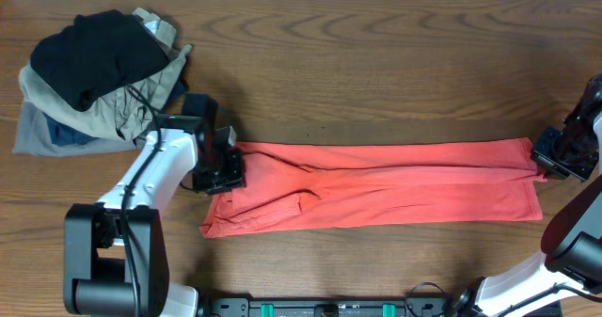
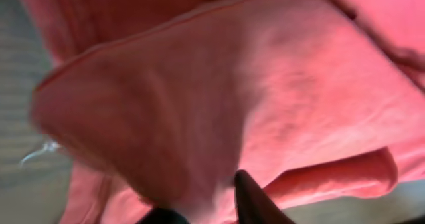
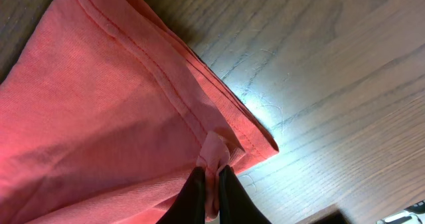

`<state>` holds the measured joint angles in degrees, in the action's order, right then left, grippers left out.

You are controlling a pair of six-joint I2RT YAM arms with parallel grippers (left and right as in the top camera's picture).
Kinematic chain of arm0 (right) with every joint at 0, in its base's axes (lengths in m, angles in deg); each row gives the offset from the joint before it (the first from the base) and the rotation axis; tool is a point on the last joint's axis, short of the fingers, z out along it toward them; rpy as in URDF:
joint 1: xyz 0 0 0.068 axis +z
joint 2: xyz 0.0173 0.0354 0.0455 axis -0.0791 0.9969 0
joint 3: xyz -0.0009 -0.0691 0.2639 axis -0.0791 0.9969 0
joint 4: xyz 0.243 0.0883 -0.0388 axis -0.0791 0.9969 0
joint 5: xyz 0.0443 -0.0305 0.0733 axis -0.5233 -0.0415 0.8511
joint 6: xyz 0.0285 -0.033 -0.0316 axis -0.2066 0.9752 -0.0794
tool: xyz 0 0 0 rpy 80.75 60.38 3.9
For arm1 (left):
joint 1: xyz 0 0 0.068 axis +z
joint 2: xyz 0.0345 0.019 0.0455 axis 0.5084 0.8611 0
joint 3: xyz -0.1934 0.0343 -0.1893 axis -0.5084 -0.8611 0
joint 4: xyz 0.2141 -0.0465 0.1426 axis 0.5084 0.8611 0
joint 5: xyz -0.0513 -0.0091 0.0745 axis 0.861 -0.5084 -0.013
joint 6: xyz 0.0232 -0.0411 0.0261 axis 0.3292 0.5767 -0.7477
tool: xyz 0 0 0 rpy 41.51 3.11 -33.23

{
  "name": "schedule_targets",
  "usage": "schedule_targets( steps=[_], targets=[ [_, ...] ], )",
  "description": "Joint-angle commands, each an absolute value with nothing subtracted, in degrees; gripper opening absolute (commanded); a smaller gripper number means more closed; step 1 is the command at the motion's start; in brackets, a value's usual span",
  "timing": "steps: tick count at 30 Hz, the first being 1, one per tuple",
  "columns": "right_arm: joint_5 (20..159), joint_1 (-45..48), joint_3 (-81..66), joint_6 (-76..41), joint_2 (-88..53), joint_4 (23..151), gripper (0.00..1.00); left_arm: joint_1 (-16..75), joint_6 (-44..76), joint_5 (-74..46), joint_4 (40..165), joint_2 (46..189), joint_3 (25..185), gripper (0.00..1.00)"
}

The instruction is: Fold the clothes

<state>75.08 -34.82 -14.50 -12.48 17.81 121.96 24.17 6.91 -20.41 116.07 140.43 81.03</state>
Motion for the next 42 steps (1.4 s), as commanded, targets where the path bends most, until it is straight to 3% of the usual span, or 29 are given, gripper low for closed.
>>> schedule_targets(
  steps=[1, 3, 19, 37, 42],
  targets=[
    [73.83, -35.26, -14.50, -12.07, 17.38, 121.85, 0.08, 22.85, 6.21, -23.21, 115.74, 140.91, 80.50, 0.10],
    [73.83, -35.26, -14.50, -12.07, 17.38, 121.83, 0.07, 22.88, 6.17, -24.54, 116.09, 140.89, 80.50, 0.06],
    [73.81, -35.23, -14.50, -12.07, 17.38, 121.80, 0.08, 28.27, 6.19, -25.81, 128.59, 129.50, 86.99, 0.06],
    [73.79, -35.23, -14.44, -12.05, 17.40, 122.46, 0.08, 27.97, 5.95, -26.71, 135.41, 129.85, 83.43, 0.06],
    [73.79, -35.23, -14.44, -12.05, 17.40, 122.46, 0.36, 27.97, 5.95, -27.80, 135.58, 129.85, 83.43, 0.12]
  ],
)
